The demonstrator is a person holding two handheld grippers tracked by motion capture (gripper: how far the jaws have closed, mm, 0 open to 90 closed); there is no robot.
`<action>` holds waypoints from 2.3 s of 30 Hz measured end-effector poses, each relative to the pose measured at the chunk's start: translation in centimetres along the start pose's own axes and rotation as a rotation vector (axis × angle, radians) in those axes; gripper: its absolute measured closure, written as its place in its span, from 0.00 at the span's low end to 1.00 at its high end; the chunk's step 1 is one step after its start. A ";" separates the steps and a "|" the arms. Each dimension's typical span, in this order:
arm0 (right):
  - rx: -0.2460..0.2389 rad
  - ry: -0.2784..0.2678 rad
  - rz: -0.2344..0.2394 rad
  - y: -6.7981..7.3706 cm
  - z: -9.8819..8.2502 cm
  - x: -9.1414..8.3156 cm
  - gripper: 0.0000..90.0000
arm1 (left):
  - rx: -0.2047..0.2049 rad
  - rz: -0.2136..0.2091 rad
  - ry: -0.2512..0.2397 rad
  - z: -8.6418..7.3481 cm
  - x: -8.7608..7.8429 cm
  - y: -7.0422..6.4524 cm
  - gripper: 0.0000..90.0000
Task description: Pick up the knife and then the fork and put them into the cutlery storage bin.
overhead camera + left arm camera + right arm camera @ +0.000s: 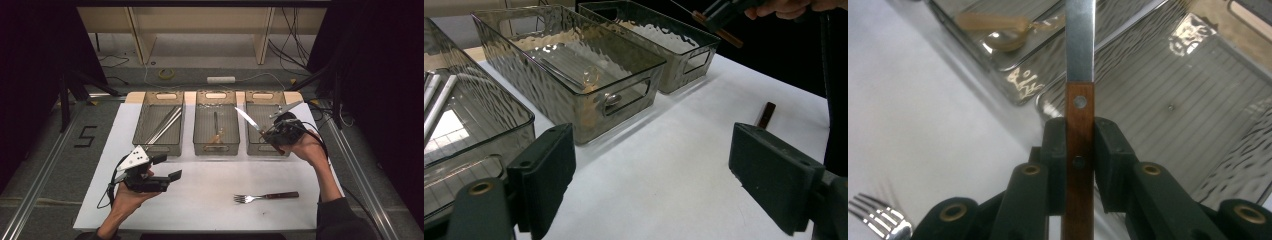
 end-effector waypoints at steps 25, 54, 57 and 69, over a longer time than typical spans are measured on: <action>0.114 0.002 -0.032 -3.0 3.3 2.4 0.86 | -0.003 0.007 -0.005 0.0 0.0 0.1 0.20; 0.270 0.020 -0.091 -6.1 2.3 4.6 0.86 | -0.002 0.011 -0.007 0.0 -0.1 0.1 0.20; 0.281 0.021 -0.093 -5.9 2.2 5.0 0.86 | -0.002 0.011 -0.007 0.0 -0.1 0.1 0.20; 0.324 0.035 -0.096 -5.9 1.3 6.1 0.86 | -0.002 0.013 -0.005 0.0 0.0 0.1 0.20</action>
Point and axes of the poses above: each handheld gripper's, and its own axes: x roughly forward along the jaws, z roughly out of its top, y roughly to its left, the point moved 1 cm from there along x, roughly forward along the jaws, and after that the axes turned 1 degree about y, right-handed, at the moved point
